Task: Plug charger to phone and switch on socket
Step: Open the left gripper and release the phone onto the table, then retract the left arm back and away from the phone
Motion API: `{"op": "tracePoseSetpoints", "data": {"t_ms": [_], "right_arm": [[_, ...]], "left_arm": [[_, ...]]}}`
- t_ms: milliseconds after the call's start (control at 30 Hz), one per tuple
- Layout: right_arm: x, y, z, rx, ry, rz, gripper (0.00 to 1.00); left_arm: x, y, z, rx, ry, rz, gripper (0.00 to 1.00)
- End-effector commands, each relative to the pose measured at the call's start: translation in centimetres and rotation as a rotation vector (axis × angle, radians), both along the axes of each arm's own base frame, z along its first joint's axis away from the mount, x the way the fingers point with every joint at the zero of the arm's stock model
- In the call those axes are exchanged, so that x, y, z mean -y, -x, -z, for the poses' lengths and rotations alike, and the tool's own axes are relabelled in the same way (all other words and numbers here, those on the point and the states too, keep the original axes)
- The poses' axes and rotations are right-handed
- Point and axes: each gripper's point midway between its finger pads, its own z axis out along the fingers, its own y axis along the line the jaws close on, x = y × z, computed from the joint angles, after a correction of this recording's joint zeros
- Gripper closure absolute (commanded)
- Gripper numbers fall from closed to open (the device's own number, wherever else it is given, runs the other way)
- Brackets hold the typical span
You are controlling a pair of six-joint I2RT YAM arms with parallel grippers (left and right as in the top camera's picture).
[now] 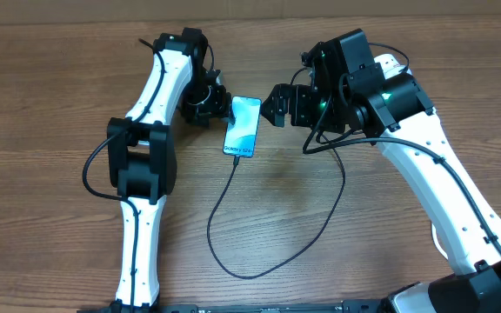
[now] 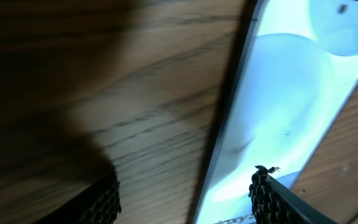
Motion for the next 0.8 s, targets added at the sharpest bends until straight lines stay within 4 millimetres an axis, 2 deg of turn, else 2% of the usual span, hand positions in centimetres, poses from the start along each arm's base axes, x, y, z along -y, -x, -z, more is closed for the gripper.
{"op": "tracePoseSetpoints", "data": {"t_ms": [0, 167, 300, 367, 433, 467, 533, 633, 700, 767], "right_arm": [[0.5, -0.3, -1.2, 0.044, 0.004, 0.012, 0.0], [0.4, -0.5, -1.4, 0.058, 0.003, 0.013, 0.0], [1.3, -1.0, -1.1, 0.073, 0.052, 0.047, 0.0], [1.8, -1.1, -0.9, 0.075, 0.074, 0.061, 0.0], [1.9, -1.1, -0.8, 0.073, 0.08, 0.064, 0.0], [1.9, -1.0, -0.8, 0.072, 0.081, 0.064, 0.0], [1.9, -1.0, -0.8, 0.07, 0.081, 0.064, 0.0], [1.9, -1.0, -0.8, 0.07, 0.081, 0.064, 0.0], [1.9, -1.0, -0.8, 0.07, 0.081, 0.063, 0.0], [1.9, -1.0, -0.8, 0.07, 0.081, 0.064, 0.0]], "left_arm": [[-1.4, -1.1, -5.8, 0.131, -0.035, -0.035, 0.35], [-1.4, -0.9, -15.0, 0.318, 0.003, -0.058, 0.31], [-1.8, 1.4, -21.9, 0.436, 0.026, -0.069, 0.3], [-2.2, 2.8, -24.8, 0.483, 0.024, -0.089, 0.28], [-3.0, 4.1, -27.1, 0.528, -0.009, -0.112, 0.27], [-3.7, 4.9, -28.1, 0.547, -0.036, -0.13, 0.21], [-4.8, 6.3, -29.7, 0.573, -0.081, -0.175, 0.2], [-5.9, 8.8, -31.6, 0.595, -0.117, -0.205, 0.16], [-6.2, 10.3, -32.5, 0.604, -0.13, -0.205, 0.02], [-6.7, 11.7, -33.1, 0.598, -0.142, -0.226, 0.0]]}}
